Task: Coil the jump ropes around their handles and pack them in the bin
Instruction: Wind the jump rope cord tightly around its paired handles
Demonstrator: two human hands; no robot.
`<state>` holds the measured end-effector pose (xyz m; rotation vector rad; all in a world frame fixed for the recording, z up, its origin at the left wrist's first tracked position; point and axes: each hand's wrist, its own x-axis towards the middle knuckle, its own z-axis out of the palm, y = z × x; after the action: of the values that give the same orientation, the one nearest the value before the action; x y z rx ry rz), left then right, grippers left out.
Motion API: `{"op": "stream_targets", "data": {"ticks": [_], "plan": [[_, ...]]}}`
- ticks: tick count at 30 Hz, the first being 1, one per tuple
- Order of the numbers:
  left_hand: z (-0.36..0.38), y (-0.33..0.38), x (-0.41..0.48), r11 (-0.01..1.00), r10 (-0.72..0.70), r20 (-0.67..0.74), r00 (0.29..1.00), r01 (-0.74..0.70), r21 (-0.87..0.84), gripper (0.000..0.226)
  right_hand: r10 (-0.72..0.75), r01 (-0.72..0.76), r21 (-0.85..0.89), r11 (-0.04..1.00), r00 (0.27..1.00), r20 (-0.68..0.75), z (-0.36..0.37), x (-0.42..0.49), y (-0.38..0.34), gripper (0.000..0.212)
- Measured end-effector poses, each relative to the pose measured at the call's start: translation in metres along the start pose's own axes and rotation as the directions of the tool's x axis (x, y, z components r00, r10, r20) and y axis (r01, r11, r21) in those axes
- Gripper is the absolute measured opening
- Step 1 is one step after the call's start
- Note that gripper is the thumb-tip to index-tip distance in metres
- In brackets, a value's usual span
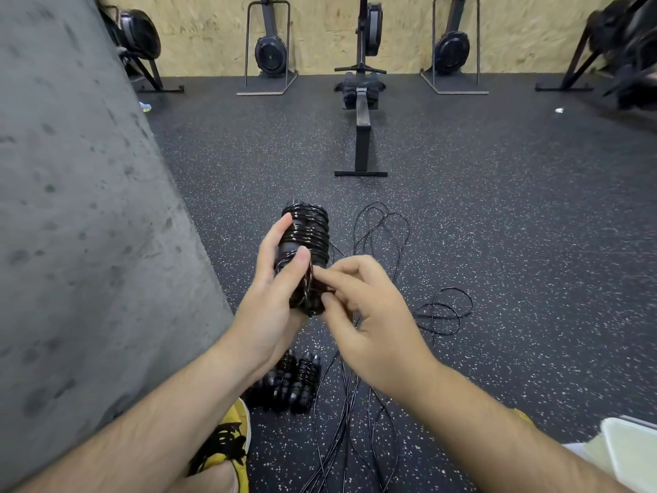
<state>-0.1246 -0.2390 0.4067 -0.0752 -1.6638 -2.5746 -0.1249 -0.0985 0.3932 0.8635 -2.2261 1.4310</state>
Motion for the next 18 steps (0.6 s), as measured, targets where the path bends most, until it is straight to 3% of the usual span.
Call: {"op": "stream_targets", "data": {"ticks": [3, 7, 14, 18], "plan": [[0.001, 0.003, 0.000, 1.000, -0.009, 0.000, 1.000, 0.009, -0.023, 0.053, 0.079, -0.075, 0.055, 0.996, 0.994, -0.079, -0.003, 0.002, 0.003, 0.017], [0.001, -0.002, -0.003, 0.999, -0.005, 0.012, 1.000, 0.005, 0.033, 0.061, 0.076, -0.076, 0.005, 0.997, 0.982, -0.176, -0.003, 0.002, 0.002, 0.012], [0.005, -0.007, -0.006, 0.999, -0.007, -0.019, 1.000, 0.008, 0.032, 0.060, 0.061, -0.060, 0.005, 0.998, 0.996, -0.065, 0.000, 0.003, 0.002, 0.016], [0.002, -0.011, -0.004, 0.990, -0.009, -0.028, 1.000, 0.013, 0.141, 0.060, 0.185, -0.173, 0.123, 0.977, 0.978, -0.093, 0.000, 0.003, 0.000, 0.015]]}}
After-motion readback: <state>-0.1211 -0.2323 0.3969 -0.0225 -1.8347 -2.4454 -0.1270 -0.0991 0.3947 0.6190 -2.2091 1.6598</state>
